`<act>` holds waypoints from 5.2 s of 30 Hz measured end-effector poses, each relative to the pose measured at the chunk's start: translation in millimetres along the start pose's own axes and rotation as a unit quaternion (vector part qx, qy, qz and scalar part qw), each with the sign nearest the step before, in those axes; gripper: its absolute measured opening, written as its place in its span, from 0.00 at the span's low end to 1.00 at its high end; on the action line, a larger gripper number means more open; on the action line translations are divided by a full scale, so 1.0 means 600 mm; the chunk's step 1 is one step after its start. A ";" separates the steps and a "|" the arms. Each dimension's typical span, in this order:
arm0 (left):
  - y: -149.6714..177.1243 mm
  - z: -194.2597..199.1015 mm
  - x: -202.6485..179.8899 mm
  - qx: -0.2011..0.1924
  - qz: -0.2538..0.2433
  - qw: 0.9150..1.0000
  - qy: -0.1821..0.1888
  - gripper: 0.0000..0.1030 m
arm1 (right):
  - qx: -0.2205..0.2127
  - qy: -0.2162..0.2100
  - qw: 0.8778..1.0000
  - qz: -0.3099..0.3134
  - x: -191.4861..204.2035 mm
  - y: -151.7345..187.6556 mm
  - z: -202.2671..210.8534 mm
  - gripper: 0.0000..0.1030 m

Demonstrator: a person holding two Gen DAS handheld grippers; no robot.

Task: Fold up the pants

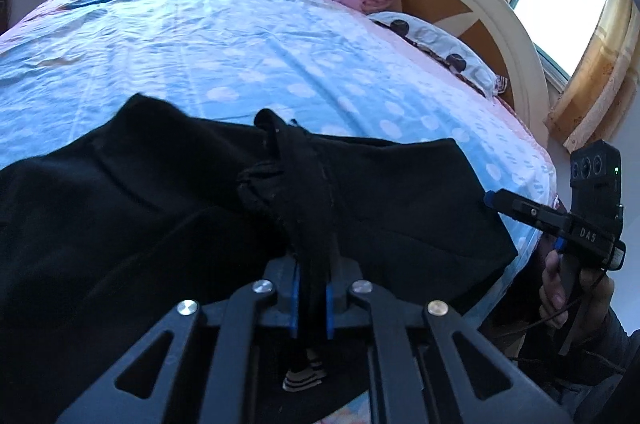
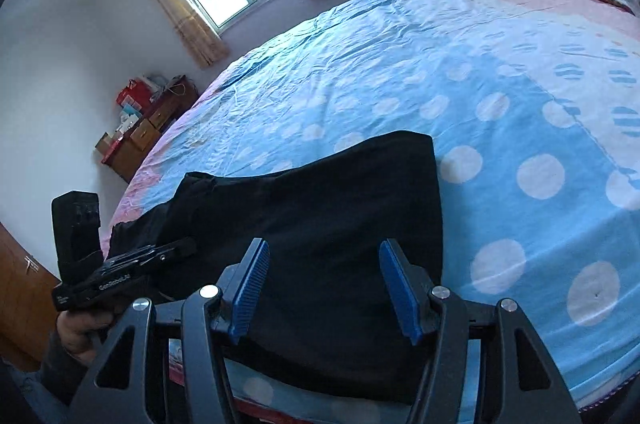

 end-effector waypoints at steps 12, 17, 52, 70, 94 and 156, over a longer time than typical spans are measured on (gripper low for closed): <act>0.012 -0.001 0.045 -0.017 -0.008 0.998 -0.056 0.22 | 0.045 0.004 0.998 0.046 0.029 0.024 -0.029 0.58; 0.006 0.041 0.047 -0.063 -0.022 0.993 -0.099 0.53 | 0.032 0.014 0.998 0.061 0.032 0.004 -0.005 0.58; 0.024 -0.015 0.029 -0.048 -0.065 0.985 -0.155 0.80 | 0.035 -0.038 0.996 0.069 0.047 0.042 0.030 0.58; 0.027 -0.018 0.036 -0.044 -0.071 0.984 -0.156 0.83 | 0.071 0.000 0.997 0.010 -0.007 -0.080 -0.115 0.58; -0.017 0.003 0.114 -0.069 -0.019 0.985 -0.156 0.91 | 0.239 -0.254 0.937 0.001 0.259 -0.174 -0.392 0.58; 0.013 0.267 0.465 -0.097 0.162 0.955 -0.227 0.95 | 0.139 -0.278 0.950 0.024 0.221 -0.111 -0.111 0.59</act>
Point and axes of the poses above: each gripper's, at about its wrist camera, not at the fingertips, and z roughly against the way its jaws point, x to its left, y to its underside, the point moved 3 cm from there along -z, roughly the way its jaws point, and after that the axes turned 11 degrees about z, right-handed, at the moved point
